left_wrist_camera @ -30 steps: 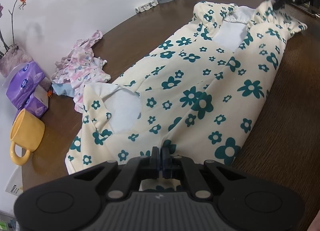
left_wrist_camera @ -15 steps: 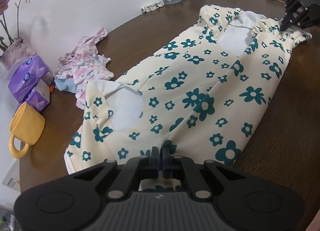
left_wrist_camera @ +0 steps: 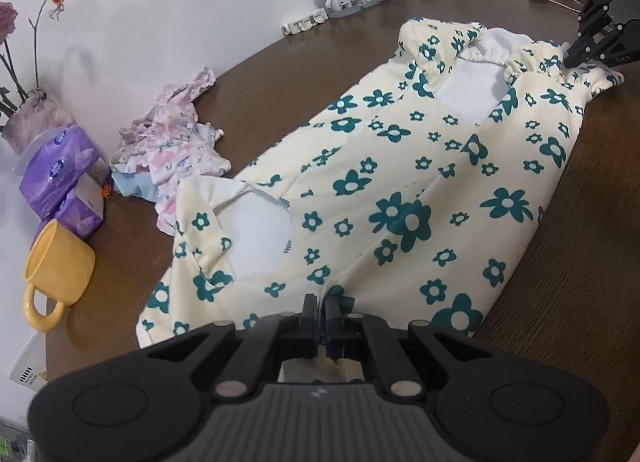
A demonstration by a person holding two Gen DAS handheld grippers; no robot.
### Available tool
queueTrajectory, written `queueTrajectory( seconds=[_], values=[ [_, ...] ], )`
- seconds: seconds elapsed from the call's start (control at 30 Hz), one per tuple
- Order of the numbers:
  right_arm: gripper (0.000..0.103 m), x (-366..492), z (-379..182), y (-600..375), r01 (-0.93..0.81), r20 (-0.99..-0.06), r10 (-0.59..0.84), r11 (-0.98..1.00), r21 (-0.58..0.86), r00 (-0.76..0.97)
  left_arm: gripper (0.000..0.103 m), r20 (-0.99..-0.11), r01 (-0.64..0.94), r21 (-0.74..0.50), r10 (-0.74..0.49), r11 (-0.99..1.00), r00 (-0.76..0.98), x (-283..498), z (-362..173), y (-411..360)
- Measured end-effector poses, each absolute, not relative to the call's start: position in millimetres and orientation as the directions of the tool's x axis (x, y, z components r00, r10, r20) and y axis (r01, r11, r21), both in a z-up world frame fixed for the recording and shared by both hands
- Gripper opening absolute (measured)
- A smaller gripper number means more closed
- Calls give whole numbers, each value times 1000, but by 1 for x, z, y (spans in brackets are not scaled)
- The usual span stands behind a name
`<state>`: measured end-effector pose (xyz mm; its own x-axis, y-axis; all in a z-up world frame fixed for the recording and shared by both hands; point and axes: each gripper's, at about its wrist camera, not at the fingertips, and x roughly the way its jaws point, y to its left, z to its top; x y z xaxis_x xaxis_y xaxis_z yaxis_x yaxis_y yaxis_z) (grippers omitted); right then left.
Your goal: Fold clothes
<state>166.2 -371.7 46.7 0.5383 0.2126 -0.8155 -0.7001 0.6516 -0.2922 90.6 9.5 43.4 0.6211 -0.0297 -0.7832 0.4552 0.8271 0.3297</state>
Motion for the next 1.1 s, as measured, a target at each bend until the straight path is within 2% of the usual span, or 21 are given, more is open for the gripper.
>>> queueTrajectory(
  seconds=[0.1,0.13,0.23,0.33,0.43,0.57,0.73,0.9,1.1],
  values=[
    [10,163,48,-373,-688,-813,205,663,-295,545,14,-782,421,296,-36,857,622,91,45,16],
    [16,162,51,-375,-680,-807,213,675,-286,551,21,-780,405,281,-38,870,625,91,47,18],
    [34,154,70,-391,-630,-755,284,747,-211,590,29,-740,340,248,-49,907,670,77,65,33],
    [36,144,88,-401,-597,-697,352,790,-136,624,39,-681,280,221,-57,934,730,56,89,47],
    [36,132,99,-389,-619,-652,419,779,-99,632,35,-648,299,186,-112,936,754,39,101,45],
    [36,127,97,-336,-721,-631,529,690,-70,567,28,-672,429,156,-223,890,706,39,91,15],
    [36,129,78,-258,-845,-650,628,533,-41,428,25,-710,445,123,-234,887,664,49,70,15],
    [36,142,55,-222,-875,-692,624,484,-22,363,25,-746,457,91,-244,885,620,59,48,15],
    [41,156,45,-240,-834,-697,609,551,29,379,23,-756,373,51,-208,926,621,52,54,72]
  ],
)
